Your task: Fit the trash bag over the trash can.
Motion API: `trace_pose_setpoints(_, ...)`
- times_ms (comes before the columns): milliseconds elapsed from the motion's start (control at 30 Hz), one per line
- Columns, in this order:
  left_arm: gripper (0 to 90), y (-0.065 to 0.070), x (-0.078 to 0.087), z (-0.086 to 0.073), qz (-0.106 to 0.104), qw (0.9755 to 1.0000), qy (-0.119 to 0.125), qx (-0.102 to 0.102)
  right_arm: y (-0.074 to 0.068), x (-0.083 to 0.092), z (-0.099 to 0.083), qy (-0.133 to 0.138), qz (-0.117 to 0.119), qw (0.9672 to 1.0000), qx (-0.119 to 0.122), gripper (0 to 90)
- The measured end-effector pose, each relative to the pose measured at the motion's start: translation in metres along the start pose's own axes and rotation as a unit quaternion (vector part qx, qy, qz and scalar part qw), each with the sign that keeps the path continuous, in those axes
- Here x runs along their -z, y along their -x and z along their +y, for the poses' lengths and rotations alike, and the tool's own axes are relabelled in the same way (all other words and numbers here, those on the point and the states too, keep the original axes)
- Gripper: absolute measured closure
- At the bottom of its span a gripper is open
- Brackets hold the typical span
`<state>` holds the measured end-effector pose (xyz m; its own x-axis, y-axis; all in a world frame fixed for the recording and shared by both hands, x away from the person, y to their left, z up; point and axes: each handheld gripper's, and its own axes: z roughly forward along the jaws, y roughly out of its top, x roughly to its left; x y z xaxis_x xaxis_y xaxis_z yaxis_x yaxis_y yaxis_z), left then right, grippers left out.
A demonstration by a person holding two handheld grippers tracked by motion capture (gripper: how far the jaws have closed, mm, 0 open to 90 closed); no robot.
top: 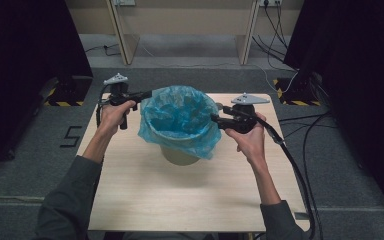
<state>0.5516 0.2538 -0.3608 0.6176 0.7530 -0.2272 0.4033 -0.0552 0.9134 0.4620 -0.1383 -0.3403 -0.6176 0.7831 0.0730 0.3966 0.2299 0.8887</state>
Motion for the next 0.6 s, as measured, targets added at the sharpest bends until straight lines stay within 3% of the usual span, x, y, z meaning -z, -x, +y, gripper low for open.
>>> trace_pose_setpoints(133, 88.7, -0.011, -0.008, -0.013, 0.024, 0.9993, -0.028, -0.008, 0.001, -0.005, 0.000, -0.004, -0.004, 1.0000, 0.000, 44.4)
trace_pose_setpoints(300, 88.7, -0.015, -0.018, -0.037, 0.019, 0.9985, -0.051, -0.011, 0.004, -0.009, 0.000, -0.006, -0.003, 1.0000, -0.002, 47.7)
trace_pose_setpoints(433, 88.7, -0.015, -0.018, -0.051, 0.013, 0.9985, -0.051, -0.012, 0.005, -0.012, 0.000, -0.009, -0.002, 0.9999, -0.006, 48.7)
trace_pose_setpoints(600, 87.5, -0.016, -0.012, -0.057, 0.013, 0.9987, -0.046, -0.017, 0.007, -0.015, 0.000, -0.012, 0.001, 0.9999, -0.008, 49.5)
